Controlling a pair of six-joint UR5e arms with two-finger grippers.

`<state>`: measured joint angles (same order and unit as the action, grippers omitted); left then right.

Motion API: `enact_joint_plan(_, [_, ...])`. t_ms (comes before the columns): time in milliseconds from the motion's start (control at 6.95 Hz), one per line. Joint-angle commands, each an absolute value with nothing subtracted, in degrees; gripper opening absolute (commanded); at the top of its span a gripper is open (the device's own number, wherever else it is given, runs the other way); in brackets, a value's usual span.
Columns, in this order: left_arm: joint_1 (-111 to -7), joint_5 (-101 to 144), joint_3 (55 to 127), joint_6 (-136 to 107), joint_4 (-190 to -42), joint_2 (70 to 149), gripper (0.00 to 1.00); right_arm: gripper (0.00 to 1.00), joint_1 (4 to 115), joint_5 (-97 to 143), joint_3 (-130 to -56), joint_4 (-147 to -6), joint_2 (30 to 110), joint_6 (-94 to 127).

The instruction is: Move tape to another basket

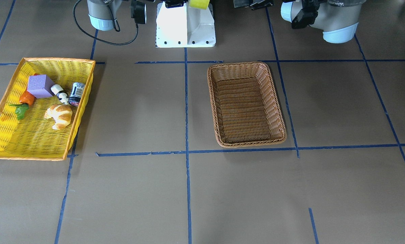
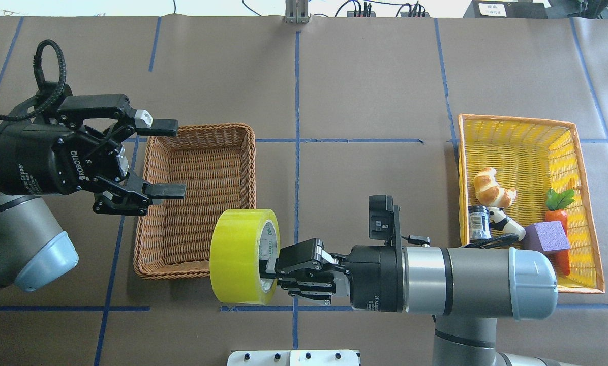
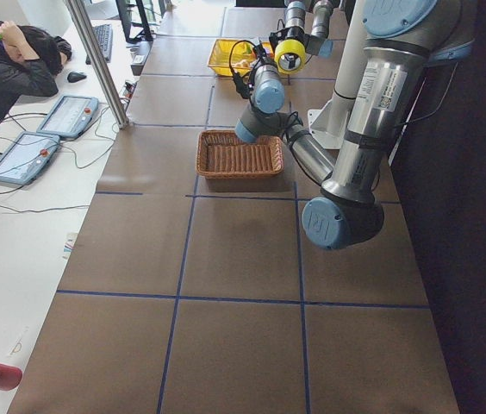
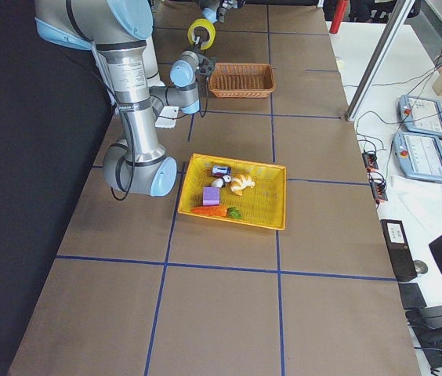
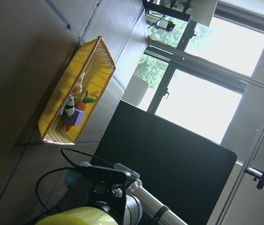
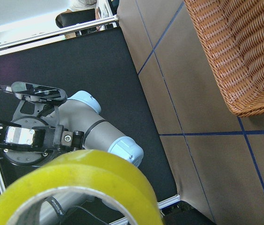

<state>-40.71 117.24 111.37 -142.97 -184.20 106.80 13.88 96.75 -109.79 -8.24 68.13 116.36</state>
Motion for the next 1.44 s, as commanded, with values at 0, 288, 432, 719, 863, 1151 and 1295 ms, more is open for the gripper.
enact_joint_plan(0, [-37.46, 114.36, 111.53, -144.93, -184.66, 107.23, 1.0, 0.0, 13.71, 96.77, -109.78, -8.17, 67.94, 116.19])
enact_joint_plan(288, [-34.9, 114.17, 111.36, -144.84, -184.66, 108.27, 1.0, 0.0, 13.8, 96.59, -109.69, -8.26, 67.77, 115.84])
enact_joint_plan(432, [-33.15, 113.65, 111.27, -144.76, -184.57, 108.8, 1.0, 0.0, 14.06, 96.5, -109.69, -8.26, 67.76, 115.75])
enact_joint_plan(719, [-29.81, 112.06, 111.18, -144.67, -184.39, 109.6, 1.0, 0.0, 14.41, 96.42, -109.6, -8.26, 67.76, 115.75])
enact_joint_plan(863, [-29.1, 111.97, 111.18, -144.67, -184.22, 110.3, 1.0, 0.0, 14.5, 96.33, -109.51, -8.26, 67.76, 115.75])
enact_joint_plan(1151, [-27.25, 109.96, 111.18, -144.67, -184.04, 111.27, 0.97, 0.0, 14.5, 96.42, -109.51, -8.26, 67.76, 115.84])
enact_joint_plan(1295, [-27.07, 109.86, 111.27, -144.67, -184.04, 111.53, 0.94, 0.0, 14.5, 96.42, -109.51, -8.17, 67.85, 115.84])
